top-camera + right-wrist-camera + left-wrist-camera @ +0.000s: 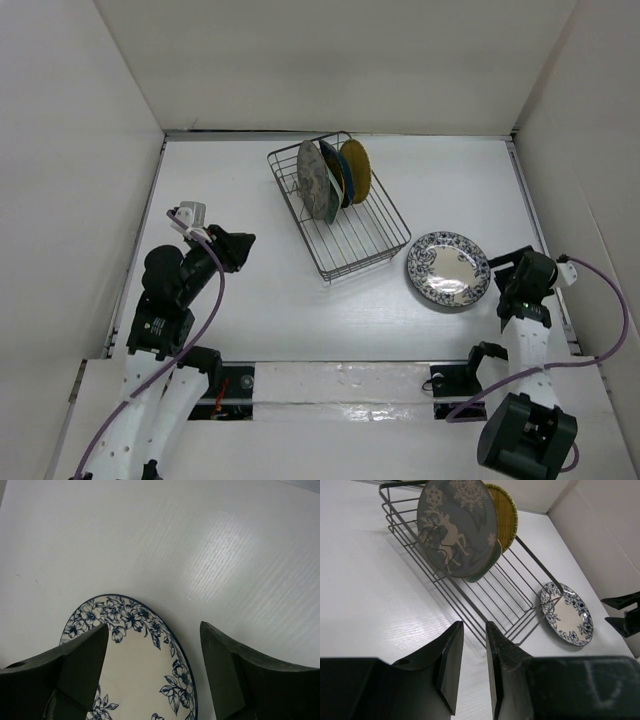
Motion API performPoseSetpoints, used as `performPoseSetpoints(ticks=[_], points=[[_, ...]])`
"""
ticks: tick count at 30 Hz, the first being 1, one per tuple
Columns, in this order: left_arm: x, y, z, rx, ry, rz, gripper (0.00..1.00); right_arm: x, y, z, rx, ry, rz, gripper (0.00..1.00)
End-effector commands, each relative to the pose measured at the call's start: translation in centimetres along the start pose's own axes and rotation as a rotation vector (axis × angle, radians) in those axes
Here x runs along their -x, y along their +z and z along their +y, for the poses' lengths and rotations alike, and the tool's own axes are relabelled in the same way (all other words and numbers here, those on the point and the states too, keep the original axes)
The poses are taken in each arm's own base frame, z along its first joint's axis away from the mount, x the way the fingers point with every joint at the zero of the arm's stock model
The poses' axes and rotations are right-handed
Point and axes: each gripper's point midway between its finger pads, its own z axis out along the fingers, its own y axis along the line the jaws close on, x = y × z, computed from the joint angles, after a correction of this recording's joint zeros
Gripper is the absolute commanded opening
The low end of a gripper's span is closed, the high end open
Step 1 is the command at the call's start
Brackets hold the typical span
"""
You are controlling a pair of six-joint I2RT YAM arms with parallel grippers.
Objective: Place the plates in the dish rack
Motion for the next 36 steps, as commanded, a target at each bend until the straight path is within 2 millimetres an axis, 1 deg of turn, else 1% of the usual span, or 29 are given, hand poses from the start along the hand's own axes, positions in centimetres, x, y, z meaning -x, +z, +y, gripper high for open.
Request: performPoseSetpoints(ticks=[1,2,3,7,8,10,11,13,14,15,16,17,19,20,21,22,24,25,27,28,29,31,32,33,36], points=[[3.0,-0.5,-2.7,-0.080,0.035,-0.086,0.22,-1.6,0.4,-0.5,-0.012,0.040,0.104,0.80],[2.9,-0.6,-2.9,-0.085,0.036,-0.086,0.22,-1.4,0.6,-0.7,-0.026,0.045,0.109,0.81],[3.0,-0.8,-2.9,-0.086,0.038,-0.091,0.22,-1.7,0.7,-1.1,-0.041,0.048,0.118,0.81],[3.1,-1.5,-3.7,-0.108,0.045,-0.102,0.22,-2.6,0.7,-0.6,-0.015,0.038,0.168,0.82],[3.4,-1.7,-3.8,-0.108,0.049,-0.117,0.22,-3.2,0.6,-0.1,0.017,0.024,0.207,0.82],[3.4,-1.8,-4.1,-0.119,0.052,-0.115,0.22,-4.5,1.0,-0.6,0.003,0.023,0.265,0.82],[3.5,-1.8,-4.1,-0.120,0.054,-0.118,0.22,-4.7,1.3,-0.3,0.017,0.013,0.278,0.82],[3.5,-1.9,-4.1,-0.118,0.054,-0.121,0.22,-6.2,1.5,-0.1,0.044,0.013,0.349,0.82],[3.7,-2.0,-4.0,-0.107,0.055,-0.130,0.22,-7.2,1.9,-0.5,0.029,0.015,0.395,0.82],[3.7,-2.2,-3.8,-0.096,0.059,-0.133,0.22,-7.7,2.0,-0.3,0.044,0.017,0.424,0.82],[3.8,-2.2,-3.7,-0.089,0.060,-0.137,0.22,-8.2,2.1,-0.5,0.042,0.027,0.438,0.81],[4.0,-2.3,-3.6,-0.081,0.061,-0.144,0.22,-8.2,2.6,-0.2,0.053,0.037,0.432,0.80],[4.0,-2.3,-3.5,-0.076,0.062,-0.145,0.22,-8.5,2.9,-0.5,0.045,0.044,0.440,0.73],[4.0,-2.2,-3.4,-0.071,0.061,-0.145,0.22,-7.9,3.5,0.2,0.066,0.042,0.414,0.70],[4.0,-2.2,-3.4,-0.069,0.060,-0.141,0.22,-7.6,3.8,-0.2,0.046,0.047,0.405,0.58],[4.0,-2.2,-3.3,-0.067,0.060,-0.141,0.22,-7.4,4.0,-0.2,0.043,0.044,0.393,0.52],[3.8,-2.0,-3.1,-0.059,0.058,-0.134,0.22,-6.5,4.4,-0.9,0.006,0.057,0.344,0.39],[3.8,-2.0,-3.1,-0.056,0.057,-0.134,0.22,-5.6,4.4,-0.9,0.010,0.073,0.303,0.29],[3.7,-1.8,-2.9,-0.048,0.056,-0.130,0.22,-4.6,4.4,-1.0,0.018,0.101,0.244,0.19],[3.7,-1.7,-2.8,-0.045,0.055,-0.129,0.22,-3.9,4.2,-0.4,0.043,0.107,0.216,0.14],[3.7,-1.7,-2.8,-0.044,0.056,-0.127,0.22,-3.5,4.3,0.1,0.063,0.110,0.197,0.11],[3.6,-1.5,-2.7,-0.042,0.054,-0.123,0.22,-3.3,4.1,1.1,0.113,0.110,0.202,0.05],[3.6,-1.5,-2.7,-0.042,0.056,-0.123,0.22,-3.6,4.1,1.1,0.120,0.109,0.215,0.05],[3.5,-1.4,-2.6,-0.038,0.054,-0.118,0.22,-3.8,4.1,1.5,0.145,0.101,0.229,0.06],[3.4,-1.2,-2.5,-0.032,0.053,-0.114,0.22,-5.1,4.3,1.0,0.143,0.072,0.283,0.22]])
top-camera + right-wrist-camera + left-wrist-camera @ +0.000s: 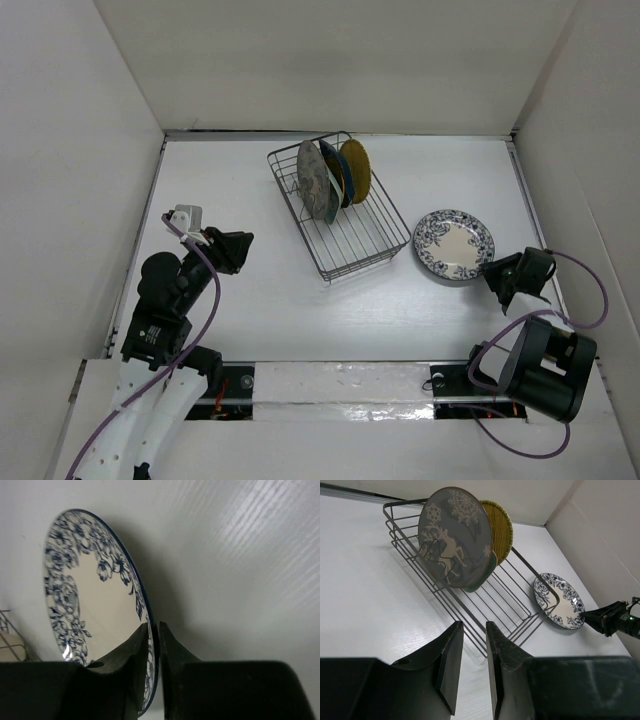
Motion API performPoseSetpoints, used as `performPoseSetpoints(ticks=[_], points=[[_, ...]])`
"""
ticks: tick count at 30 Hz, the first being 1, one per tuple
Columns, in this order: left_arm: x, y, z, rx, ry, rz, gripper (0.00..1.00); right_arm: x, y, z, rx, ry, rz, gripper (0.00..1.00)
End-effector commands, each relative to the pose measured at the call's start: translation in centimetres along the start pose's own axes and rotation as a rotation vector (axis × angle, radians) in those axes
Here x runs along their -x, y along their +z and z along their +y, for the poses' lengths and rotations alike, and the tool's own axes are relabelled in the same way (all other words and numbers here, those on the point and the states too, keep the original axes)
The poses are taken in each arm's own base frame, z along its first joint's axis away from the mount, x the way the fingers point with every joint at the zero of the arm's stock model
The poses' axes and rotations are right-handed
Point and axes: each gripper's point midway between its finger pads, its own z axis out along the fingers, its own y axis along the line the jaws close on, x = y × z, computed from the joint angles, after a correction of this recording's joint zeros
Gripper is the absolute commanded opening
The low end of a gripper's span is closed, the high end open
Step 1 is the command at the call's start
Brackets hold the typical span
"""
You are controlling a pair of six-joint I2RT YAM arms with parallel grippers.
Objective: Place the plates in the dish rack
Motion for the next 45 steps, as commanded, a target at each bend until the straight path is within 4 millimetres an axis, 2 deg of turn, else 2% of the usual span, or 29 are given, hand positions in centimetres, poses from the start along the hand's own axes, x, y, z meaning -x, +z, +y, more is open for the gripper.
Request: performPoseSetpoints(ticks=[1,4,8,9,10,12,14,17,18,19,21,23,24,26,27,30,31,32,34,35,36,37,39,40,41,42,43,44,45], points=[[2.2,-0.1,-0.8,-0.017,0.024,-0.057,0.22,-1.0,0.4,-0.7,0.005,-0.031,0.037,0.30],[2.1,0.0,-0.8,-0.015,0.023,-0.053,0.22,-1.4,0.7,-1.5,-0.008,-0.049,0.036,0.43],[1.8,0.3,-0.7,-0.016,0.023,-0.039,0.22,-2.4,1.2,-1.4,0.017,-0.034,0.084,0.54],[1.8,0.4,-0.8,-0.021,0.023,-0.036,0.22,-2.4,1.4,-0.7,0.051,-0.033,0.093,0.56],[1.8,0.4,-0.6,-0.013,0.020,-0.039,0.22,-3.2,1.8,-1.5,0.028,-0.018,0.125,0.56],[1.9,0.4,-0.6,-0.012,0.020,-0.038,0.22,-3.4,2.3,-1.0,0.054,0.006,0.143,0.56],[1.8,0.5,-0.5,-0.010,0.021,-0.033,0.22,-4.0,2.8,-1.3,0.051,0.031,0.170,0.52],[1.7,0.7,-0.3,-0.002,0.019,-0.031,0.22,-4.3,3.1,-1.2,0.062,0.067,0.181,0.37],[1.7,0.8,-0.2,-0.002,0.019,-0.027,0.22,-4.1,3.2,-0.9,0.077,0.079,0.174,0.31],[1.7,0.8,-0.3,-0.004,0.021,-0.028,0.22,-4.1,3.3,-0.9,0.074,0.084,0.174,0.16],[1.6,0.8,-0.2,-0.002,0.018,-0.024,0.22,-3.7,3.3,-0.4,0.098,0.109,0.150,0.03],[1.5,0.9,-0.2,-0.002,0.018,-0.020,0.22,-3.4,2.8,-0.4,0.116,0.137,0.114,0.00],[1.5,0.9,-0.1,0.001,0.018,-0.020,0.22,-2.3,2.3,1.0,0.168,0.152,0.068,0.00],[1.5,0.9,0.2,0.012,0.016,-0.022,0.22,-1.4,1.4,2.2,0.223,0.164,0.024,0.00],[1.4,0.9,0.2,0.013,0.016,-0.019,0.22,0.1,0.3,4.0,0.285,0.159,-0.030,0.00],[1.4,1.1,0.4,0.020,0.014,-0.016,0.22,1.9,-1.7,7.6,0.363,0.106,-0.093,0.00],[1.4,1.1,0.4,0.017,0.014,-0.014,0.22,3.9,-3.5,9.7,0.411,0.070,-0.192,0.00],[1.4,1.2,0.4,0.019,0.014,-0.014,0.22,4.1,-4.5,11.1,0.435,0.043,-0.212,0.00],[1.3,1.3,0.5,0.024,0.014,-0.011,0.22,6.7,-7.2,14.0,0.468,-0.006,-0.324,0.00],[1.3,1.3,0.6,0.024,0.013,-0.009,0.22,7.1,-9.5,16.3,0.535,-0.037,-0.361,0.00],[1.3,1.4,0.6,0.029,0.012,-0.010,0.22,7.5,-10.5,17.3,0.546,-0.071,-0.381,0.00],[1.3,1.4,0.7,0.031,0.012,-0.009,0.22,9.0,-13.0,20.0,0.607,-0.091,-0.437,0.00],[1.3,1.5,0.8,0.039,0.012,-0.011,0.22,8.3,-15.1,23.3,0.683,-0.169,-0.427,0.00],[1.3,1.5,0.9,0.042,0.012,-0.011,0.22,8.6,-16.6,25.9,0.731,-0.199,-0.426,0.00],[1.4,1.5,0.9,0.045,0.012,-0.012,0.22,8.0,-17.2,27.3,0.760,-0.229,-0.409,0.00],[1.4,1.5,1.0,0.046,0.013,-0.014,0.22,5.9,-18.0,29.3,0.810,-0.299,-0.362,0.00],[1.4,1.5,1.0,0.050,0.012,-0.016,0.22,5.3,-18.5,30.7,0.822,-0.326,-0.357,0.00],[1.5,1.4,1.1,0.053,0.010,-0.017,0.22,5.8,-20.5,33.2,0.861,-0.344,-0.385,0.00],[1.5,1.4,1.1,0.057,0.012,-0.019,0.22,4.5,-19.3,34.0,0.820,-0.420,-0.364,0.00]])
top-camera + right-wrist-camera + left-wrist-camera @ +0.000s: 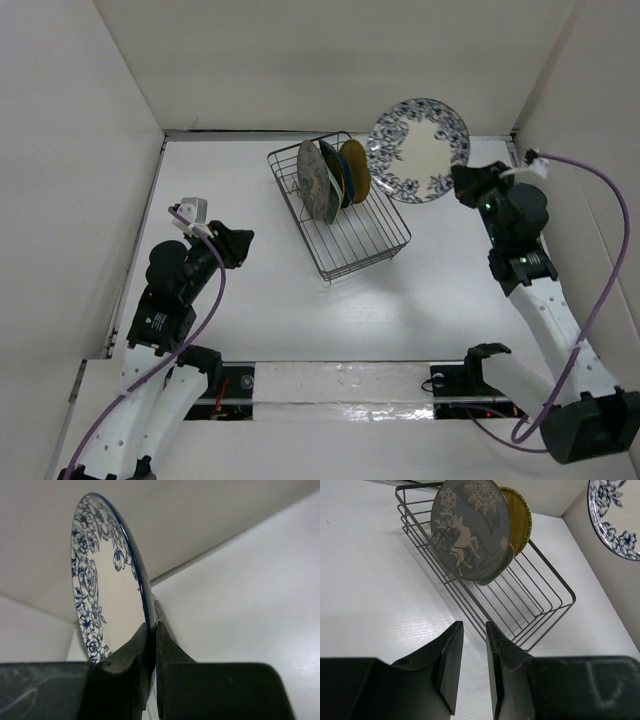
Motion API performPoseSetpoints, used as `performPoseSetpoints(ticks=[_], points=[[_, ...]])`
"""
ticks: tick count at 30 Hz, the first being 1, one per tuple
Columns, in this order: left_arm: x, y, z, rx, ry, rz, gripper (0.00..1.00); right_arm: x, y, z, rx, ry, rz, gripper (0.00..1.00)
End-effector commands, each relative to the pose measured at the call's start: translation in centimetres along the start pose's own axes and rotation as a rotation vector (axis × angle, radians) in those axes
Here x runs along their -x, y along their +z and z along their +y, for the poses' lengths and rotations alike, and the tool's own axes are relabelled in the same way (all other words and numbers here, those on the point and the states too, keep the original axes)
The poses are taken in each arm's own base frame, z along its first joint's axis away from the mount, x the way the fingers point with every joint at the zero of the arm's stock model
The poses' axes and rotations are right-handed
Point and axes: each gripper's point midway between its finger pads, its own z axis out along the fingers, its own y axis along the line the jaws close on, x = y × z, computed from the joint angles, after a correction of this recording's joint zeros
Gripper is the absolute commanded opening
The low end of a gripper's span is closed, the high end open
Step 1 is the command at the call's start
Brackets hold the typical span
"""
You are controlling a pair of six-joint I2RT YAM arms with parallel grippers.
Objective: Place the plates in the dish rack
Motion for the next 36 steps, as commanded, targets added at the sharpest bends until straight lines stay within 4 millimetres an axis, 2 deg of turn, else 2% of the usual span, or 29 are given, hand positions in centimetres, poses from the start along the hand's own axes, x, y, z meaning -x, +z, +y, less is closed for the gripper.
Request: performPoseSetpoints(ticks=[1,2,3,4,5,6,7,8,9,10,11,12,13,14,15,16,19,20,21,23,24,26,27,28,29,36], points=[[2.7,-0.3,-0.6,-0.007,0.022,-0.081,0.22,3.1,0.7,9.8,0.173,-0.133,-0.086,0.00],[2.7,-0.3,-0.6,-0.004,0.022,-0.082,0.22,4.9,0.6,12.8,0.212,-0.145,-0.116,0.00],[2.9,-0.3,-0.6,-0.001,0.021,-0.087,0.22,4.4,1.1,13.8,0.208,-0.199,-0.096,0.00],[2.8,-0.3,-0.6,0.001,0.019,-0.086,0.22,1.9,2.3,15.3,0.209,-0.228,-0.040,0.00],[3.0,-0.4,-0.6,0.002,0.021,-0.091,0.22,1.4,2.8,16.5,0.216,-0.249,-0.024,0.00],[3.2,-0.6,-0.7,-0.001,0.021,-0.101,0.22,2.7,2.8,19.0,0.243,-0.278,-0.039,0.00],[3.3,-0.7,-0.7,-0.001,0.022,-0.107,0.22,0.6,4.7,19.1,0.201,-0.319,0.001,0.00],[3.4,-0.8,-0.7,-0.003,0.023,-0.112,0.22,-0.6,4.7,20.7,0.217,-0.342,0.027,0.00],[3.6,-1.0,-0.8,-0.003,0.024,-0.124,0.22,0.5,4.7,22.6,0.225,-0.373,0.010,0.00],[3.6,-1.1,-0.8,-0.002,0.026,-0.126,0.22,0.5,5.3,22.8,0.182,-0.396,-0.002,0.00],[3.7,-1.2,-0.8,-0.005,0.025,-0.132,0.22,-1.8,6.8,23.0,0.152,-0.437,0.028,0.00],[3.8,-1.3,-0.9,-0.008,0.027,-0.139,0.22,-2.8,6.9,23.6,0.140,-0.484,0.048,0.00],[3.9,-1.4,-1.0,-0.010,0.027,-0.143,0.22,-1.0,7.1,24.7,0.106,-0.477,-0.002,0.00],[4.0,-1.5,-1.1,-0.013,0.029,-0.145,0.22,-3.2,8.5,24.4,0.070,-0.520,0.026,0.00],[4.1,-1.5,-1.1,-0.015,0.028,-0.147,0.22,-3.9,8.7,24.6,0.052,-0.553,0.029,0.00],[4.1,-1.6,-1.2,-0.018,0.028,-0.149,0.22,-2.8,8.9,25.2,0.017,-0.548,-0.007,0.00],[4.3,-1.7,-1.4,-0.027,0.028,-0.155,0.22,-5.4,10.0,24.7,-0.068,-0.633,-0.002,0.00],[4.3,-1.8,-1.4,-0.028,0.029,-0.156,0.22,-5.1,10.3,24.8,-0.086,-0.639,-0.016,0.00],[4.4,-1.9,-1.5,-0.028,0.029,-0.161,0.22,-6.6,10.7,24.8,-0.093,-0.676,-0.002,0.00],[4.4,-2.0,-1.5,-0.031,0.030,-0.163,0.22,-7.2,10.6,25.6,-0.105,-0.681,-0.014,0.00],[4.3,-2.1,-1.5,-0.032,0.030,-0.163,0.22,-7.2,10.9,25.3,-0.124,-0.734,-0.021,0.00],[4.5,-2.2,-1.7,-0.038,0.031,-0.170,0.22,-9.3,11.2,25.4,-0.150,-0.783,-0.015,0.00],[4.5,-2.3,-1.7,-0.038,0.033,-0.172,0.22,-9.2,11.4,25.4,-0.159,-0.800,-0.020,0.00],[4.6,-2.4,-1.8,-0.040,0.032,-0.176,0.22,-10.5,12.0,24.9,-0.177,-0.825,-0.010,0.00],[4.6,-2.4,-1.7,-0.038,0.033,-0.175,0.22,-11.3,11.8,25.2,-0.170,-0.838,-0.003,0.00],[4.6,-2.5,-1.6,-0.033,0.033,-0.176,0.22,-15.1,11.9,24.9,-0.205,-0.948,0.014,0.00]])
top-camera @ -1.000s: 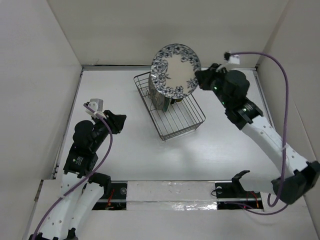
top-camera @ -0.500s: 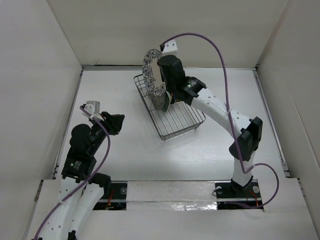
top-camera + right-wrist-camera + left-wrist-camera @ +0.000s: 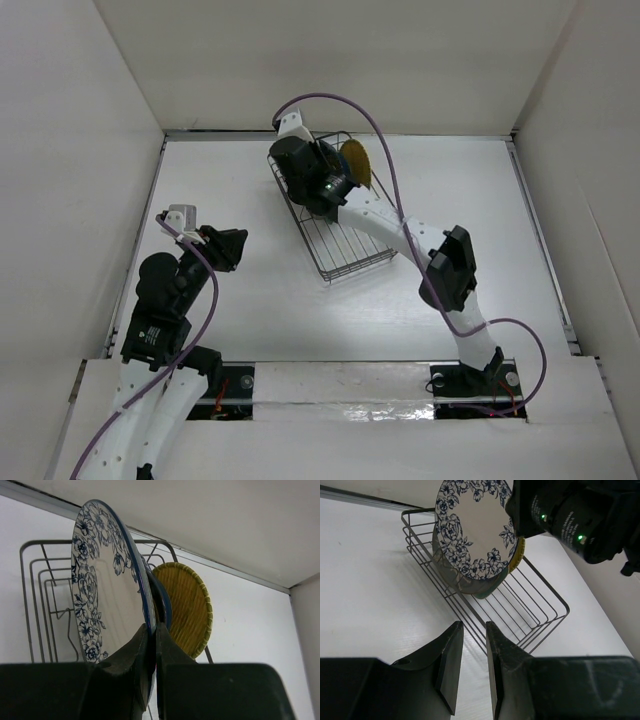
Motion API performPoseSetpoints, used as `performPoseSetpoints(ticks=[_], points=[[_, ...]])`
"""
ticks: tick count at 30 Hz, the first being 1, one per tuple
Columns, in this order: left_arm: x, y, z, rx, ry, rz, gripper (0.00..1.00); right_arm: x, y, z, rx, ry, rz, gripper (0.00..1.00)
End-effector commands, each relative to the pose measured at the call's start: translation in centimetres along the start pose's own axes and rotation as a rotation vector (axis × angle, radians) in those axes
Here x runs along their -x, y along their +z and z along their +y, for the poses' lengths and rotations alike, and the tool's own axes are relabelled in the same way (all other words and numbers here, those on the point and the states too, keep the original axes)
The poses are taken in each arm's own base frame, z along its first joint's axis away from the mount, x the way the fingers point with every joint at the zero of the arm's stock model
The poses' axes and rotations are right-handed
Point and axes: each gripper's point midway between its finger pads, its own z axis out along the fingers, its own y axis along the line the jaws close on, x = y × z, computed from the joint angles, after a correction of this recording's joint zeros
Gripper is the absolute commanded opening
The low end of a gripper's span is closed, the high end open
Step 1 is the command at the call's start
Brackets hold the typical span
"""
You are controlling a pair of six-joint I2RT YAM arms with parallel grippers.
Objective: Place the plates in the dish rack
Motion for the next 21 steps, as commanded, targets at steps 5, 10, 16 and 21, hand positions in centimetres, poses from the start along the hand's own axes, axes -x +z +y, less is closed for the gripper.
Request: performPoseSetpoints(ticks=[5,10,16,21], points=[[2.8,-0.5,-1.0,-0.024,0.021,-0.081,0.22,4.9,-1.7,-0.7,-0.097,0.132,-0.122,0.00],[2.7,-0.5,-0.9,-0.020,0.020,-0.077,0.23,3.0,-1.8,2.7,-0.014,0.138,-0.092,0.00],[2.4,-0.4,-0.7,-0.012,0.022,-0.066,0.27,0.0,-1.2,4.9,0.061,0.225,-0.037,0.00],[2.1,-0.1,-0.4,0.000,0.023,-0.054,0.30,-0.1,-1.6,5.1,0.122,0.286,-0.021,0.18]])
